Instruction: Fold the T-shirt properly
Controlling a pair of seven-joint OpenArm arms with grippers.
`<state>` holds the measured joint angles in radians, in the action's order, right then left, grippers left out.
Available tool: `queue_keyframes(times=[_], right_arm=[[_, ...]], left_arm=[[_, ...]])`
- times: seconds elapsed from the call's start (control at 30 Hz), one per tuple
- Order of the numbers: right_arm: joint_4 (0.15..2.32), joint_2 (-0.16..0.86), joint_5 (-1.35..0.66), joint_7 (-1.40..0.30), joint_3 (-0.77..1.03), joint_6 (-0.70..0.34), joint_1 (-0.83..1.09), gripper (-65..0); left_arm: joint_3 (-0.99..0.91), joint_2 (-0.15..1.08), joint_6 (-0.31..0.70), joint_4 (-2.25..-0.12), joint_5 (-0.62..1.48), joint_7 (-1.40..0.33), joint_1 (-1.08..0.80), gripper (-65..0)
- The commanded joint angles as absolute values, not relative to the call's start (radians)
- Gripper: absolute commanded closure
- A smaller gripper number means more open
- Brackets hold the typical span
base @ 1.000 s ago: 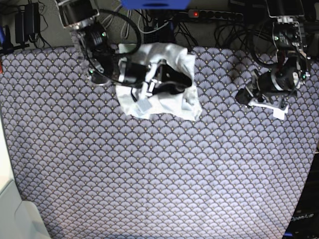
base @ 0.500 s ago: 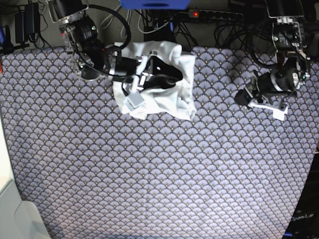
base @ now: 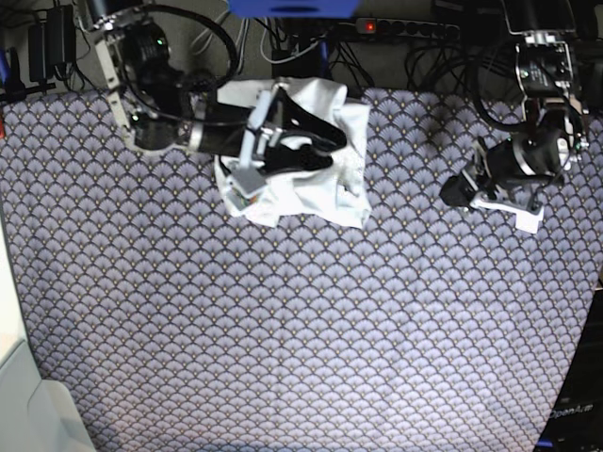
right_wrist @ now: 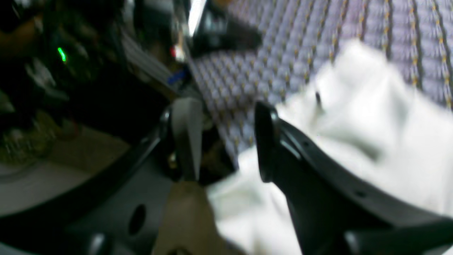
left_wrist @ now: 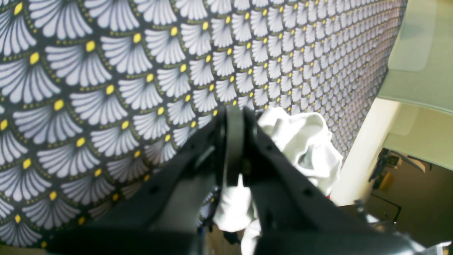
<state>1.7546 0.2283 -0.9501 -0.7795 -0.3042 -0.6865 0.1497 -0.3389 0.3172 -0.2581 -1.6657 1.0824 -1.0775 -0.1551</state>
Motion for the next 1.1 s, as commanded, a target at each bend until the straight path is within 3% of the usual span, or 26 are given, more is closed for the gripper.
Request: queue_keyframes(times=[0.0,0.2,0.4,0.63,1.07], right_arm=[[1.771,0.232,-0.974,-0.751,-0.292,-0.698,0.137,-23.5],[1.670,0.248,-0.974,-0.750,-0.292,-0.698,0.157,-14.0],[1.526,0.197,-0.974,-0.716,-0.300,-0.698,0.151,-14.0],[1.471,0.185,-0.972,-0.576,-0.466,-0.698,0.128,-14.0],[1.478,0.269,-0.977,-0.559,-0.490,-0.698,0.065,-13.8]], left_arm=[[-0.346,0.331,-0.252,-1.678,1.102,-1.076,-0.143,-1.0],[-0.346,0.329,-0.252,-1.676,1.102,-1.076,-0.142,-1.0],[-0.346,0.329,-0.252,-1.681,1.104,-1.076,-0.142,-1.0],[-0.346,0.329,-0.252,-1.685,1.106,-1.076,-0.150,-1.0],[-0.338,0.323,-0.252,-1.762,1.109,-1.078,-0.151,-1.2]])
